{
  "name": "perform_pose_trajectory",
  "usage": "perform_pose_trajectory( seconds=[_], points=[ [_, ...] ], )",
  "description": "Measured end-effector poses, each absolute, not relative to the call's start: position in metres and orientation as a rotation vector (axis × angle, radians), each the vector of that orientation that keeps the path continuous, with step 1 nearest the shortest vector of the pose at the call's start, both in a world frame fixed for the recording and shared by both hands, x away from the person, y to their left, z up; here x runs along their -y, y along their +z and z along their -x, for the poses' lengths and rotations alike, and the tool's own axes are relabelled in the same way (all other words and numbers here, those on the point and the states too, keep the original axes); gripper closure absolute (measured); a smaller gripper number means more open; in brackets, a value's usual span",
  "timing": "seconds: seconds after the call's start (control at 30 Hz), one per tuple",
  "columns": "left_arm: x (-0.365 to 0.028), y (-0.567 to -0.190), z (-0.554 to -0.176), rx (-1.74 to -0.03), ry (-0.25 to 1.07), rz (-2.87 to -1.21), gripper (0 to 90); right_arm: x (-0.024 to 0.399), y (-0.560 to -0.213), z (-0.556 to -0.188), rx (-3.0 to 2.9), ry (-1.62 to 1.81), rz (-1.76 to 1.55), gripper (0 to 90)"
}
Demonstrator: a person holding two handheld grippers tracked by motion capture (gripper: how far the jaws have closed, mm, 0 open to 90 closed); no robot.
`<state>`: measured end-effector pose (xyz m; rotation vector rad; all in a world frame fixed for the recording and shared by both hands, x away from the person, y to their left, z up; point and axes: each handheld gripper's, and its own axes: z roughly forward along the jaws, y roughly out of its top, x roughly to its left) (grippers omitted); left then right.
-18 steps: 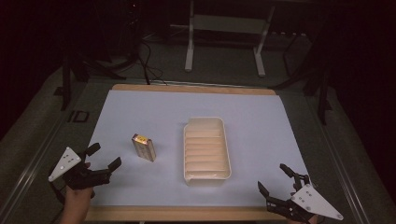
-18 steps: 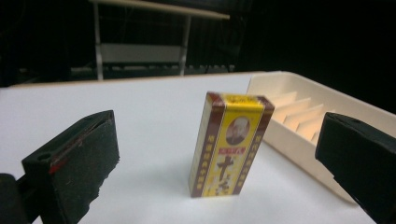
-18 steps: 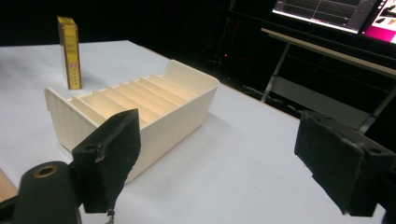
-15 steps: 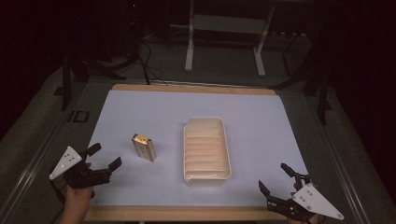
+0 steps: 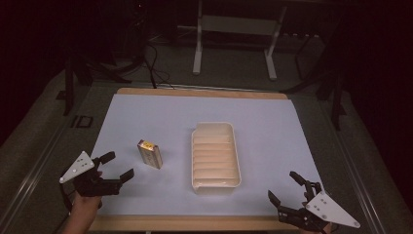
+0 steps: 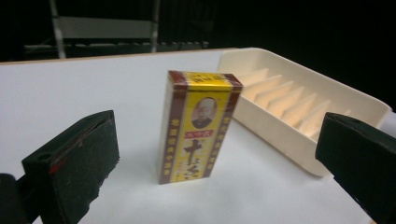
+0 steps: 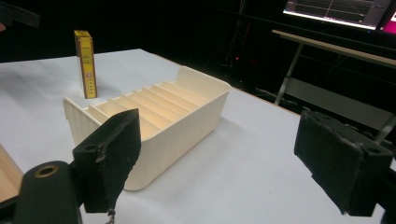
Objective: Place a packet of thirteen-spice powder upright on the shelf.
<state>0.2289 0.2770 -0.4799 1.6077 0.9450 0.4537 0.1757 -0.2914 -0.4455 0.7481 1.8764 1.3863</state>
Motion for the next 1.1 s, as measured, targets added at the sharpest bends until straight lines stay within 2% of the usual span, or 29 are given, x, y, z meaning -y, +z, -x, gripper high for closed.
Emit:
perform_pose_trajectory(
  seconds=[0.3, 0.73, 1.1],
  points=[
    [-0.273, -0.475, -0.227, -0.898, 0.446, -1.666, 0.0, 0.292, -0.446, -0.175, -1.868, 1.382, -0.749, 14.7],
    [-0.272, -0.464, -0.235, -0.883, 0.321, -1.821, 0.0, 0.288, -0.45, -0.179, -1.906, 1.345, -0.754, 14.6],
    [-0.266, -0.453, -0.242, -0.888, 0.211, -2.028, 0.0, 0.289, -0.449, -0.18, -1.927, 1.348, -0.785, 14.6]
  ],
)
